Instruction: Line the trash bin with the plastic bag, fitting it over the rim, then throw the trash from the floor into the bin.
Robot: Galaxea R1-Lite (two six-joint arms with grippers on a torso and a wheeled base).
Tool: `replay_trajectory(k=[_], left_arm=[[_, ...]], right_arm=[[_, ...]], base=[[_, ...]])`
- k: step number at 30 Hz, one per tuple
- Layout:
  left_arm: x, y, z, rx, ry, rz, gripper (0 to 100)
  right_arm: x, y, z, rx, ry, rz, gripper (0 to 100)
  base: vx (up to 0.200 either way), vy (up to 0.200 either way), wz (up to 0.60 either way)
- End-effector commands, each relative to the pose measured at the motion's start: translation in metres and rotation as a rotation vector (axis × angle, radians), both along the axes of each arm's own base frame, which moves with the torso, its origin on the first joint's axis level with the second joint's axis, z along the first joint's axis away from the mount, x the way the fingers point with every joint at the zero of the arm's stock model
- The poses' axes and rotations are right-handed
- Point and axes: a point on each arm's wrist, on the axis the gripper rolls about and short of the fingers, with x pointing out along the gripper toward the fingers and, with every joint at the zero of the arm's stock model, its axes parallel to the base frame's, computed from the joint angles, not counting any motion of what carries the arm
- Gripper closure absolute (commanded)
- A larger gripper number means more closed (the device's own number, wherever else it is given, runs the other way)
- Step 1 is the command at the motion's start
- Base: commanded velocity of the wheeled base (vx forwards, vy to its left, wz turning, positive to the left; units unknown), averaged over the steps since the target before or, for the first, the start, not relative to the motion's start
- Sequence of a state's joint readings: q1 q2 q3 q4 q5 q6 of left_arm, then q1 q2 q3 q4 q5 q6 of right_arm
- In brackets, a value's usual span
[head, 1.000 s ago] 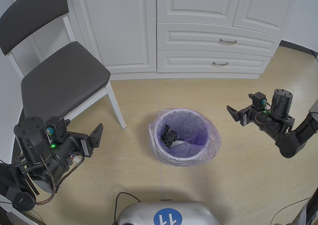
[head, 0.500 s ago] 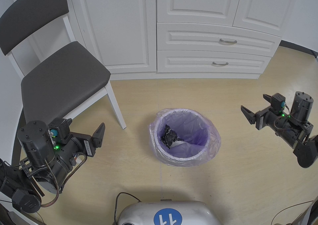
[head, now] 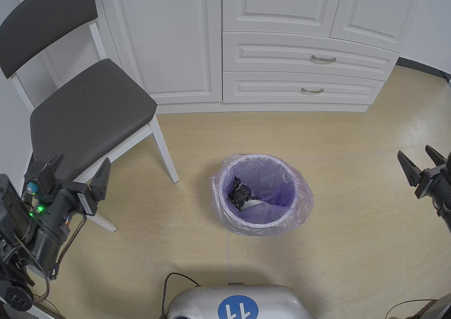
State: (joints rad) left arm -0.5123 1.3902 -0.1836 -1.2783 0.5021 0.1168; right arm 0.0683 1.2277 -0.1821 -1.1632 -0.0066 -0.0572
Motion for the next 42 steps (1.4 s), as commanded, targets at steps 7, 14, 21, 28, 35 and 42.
replay_trajectory(k=[7, 14, 21, 28, 35, 42], left_arm=[[-0.069, 0.055, 0.022, -0.007, -0.215, 0.230, 0], [-0.097, 0.072, 0.023, 0.032, -0.291, 0.330, 0], [-0.121, 0.080, 0.009, 0.057, -0.245, 0.344, 0], [-0.140, 0.086, 0.000, 0.063, -0.241, 0.387, 0], [-0.148, 0.088, 0.005, 0.062, -0.266, 0.438, 0], [-0.161, 0.090, 0.013, 0.060, -0.294, 0.503, 0]], right_arm=[[-0.095, -0.009, 0.015, 0.066, -0.225, -0.027, 0], [-0.136, -0.010, 0.001, 0.101, -0.210, -0.039, 0], [-0.172, -0.010, -0.021, 0.135, -0.215, -0.070, 0], [-0.193, -0.010, -0.042, 0.144, -0.190, -0.048, 0], [-0.194, -0.010, -0.045, 0.153, -0.200, -0.036, 0], [-0.196, -0.010, -0.046, 0.152, -0.212, -0.031, 0]], base=[[0.000, 0.000, 0.00], [0.000, 0.000, 0.00], [0.000, 0.000, 0.00], [0.000, 0.000, 0.00], [0.000, 0.000, 0.00], [0.000, 0.000, 0.00]])
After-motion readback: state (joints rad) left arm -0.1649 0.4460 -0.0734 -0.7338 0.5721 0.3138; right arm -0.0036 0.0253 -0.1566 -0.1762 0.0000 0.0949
